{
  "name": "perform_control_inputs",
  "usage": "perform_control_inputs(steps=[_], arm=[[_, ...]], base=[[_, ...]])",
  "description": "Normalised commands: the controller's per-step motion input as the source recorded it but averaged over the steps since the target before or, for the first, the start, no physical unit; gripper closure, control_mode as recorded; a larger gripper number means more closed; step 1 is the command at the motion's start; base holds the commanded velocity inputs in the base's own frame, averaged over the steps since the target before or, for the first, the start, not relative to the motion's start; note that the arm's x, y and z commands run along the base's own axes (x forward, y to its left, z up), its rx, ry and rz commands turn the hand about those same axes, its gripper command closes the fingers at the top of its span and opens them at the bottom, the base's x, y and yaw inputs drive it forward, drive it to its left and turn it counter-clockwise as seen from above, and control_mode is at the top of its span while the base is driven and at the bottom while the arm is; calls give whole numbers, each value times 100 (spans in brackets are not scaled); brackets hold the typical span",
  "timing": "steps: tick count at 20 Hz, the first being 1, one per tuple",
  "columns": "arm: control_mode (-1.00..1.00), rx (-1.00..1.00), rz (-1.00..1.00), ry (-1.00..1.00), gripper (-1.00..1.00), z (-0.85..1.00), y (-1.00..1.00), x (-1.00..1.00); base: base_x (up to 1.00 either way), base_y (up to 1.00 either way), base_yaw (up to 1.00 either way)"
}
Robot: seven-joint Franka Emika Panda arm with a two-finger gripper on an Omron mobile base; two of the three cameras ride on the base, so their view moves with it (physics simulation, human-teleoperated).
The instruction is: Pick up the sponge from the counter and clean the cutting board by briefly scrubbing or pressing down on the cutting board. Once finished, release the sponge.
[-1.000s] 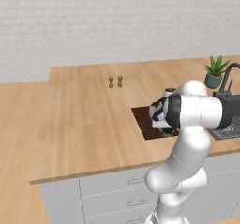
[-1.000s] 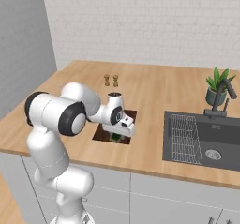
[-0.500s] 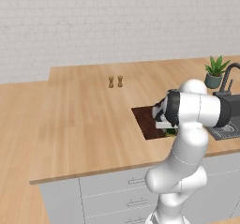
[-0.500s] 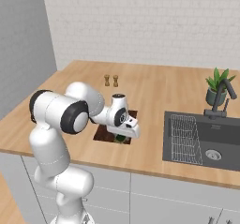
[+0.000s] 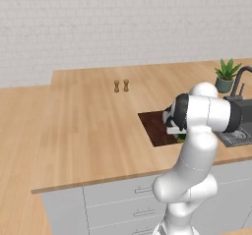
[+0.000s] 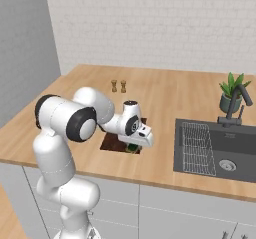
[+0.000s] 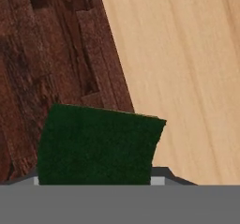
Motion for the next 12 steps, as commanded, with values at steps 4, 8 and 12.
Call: perform_control_inputs(steps=[4, 8, 12], arm=[[-100, -8, 4, -1, 100, -50, -3, 6], [-100, 0, 0, -4, 100, 27, -1, 35], [-100, 0, 0, 0, 100, 0, 0, 57]], base=[[0, 0, 0], [0, 0, 0], [0, 0, 0]])
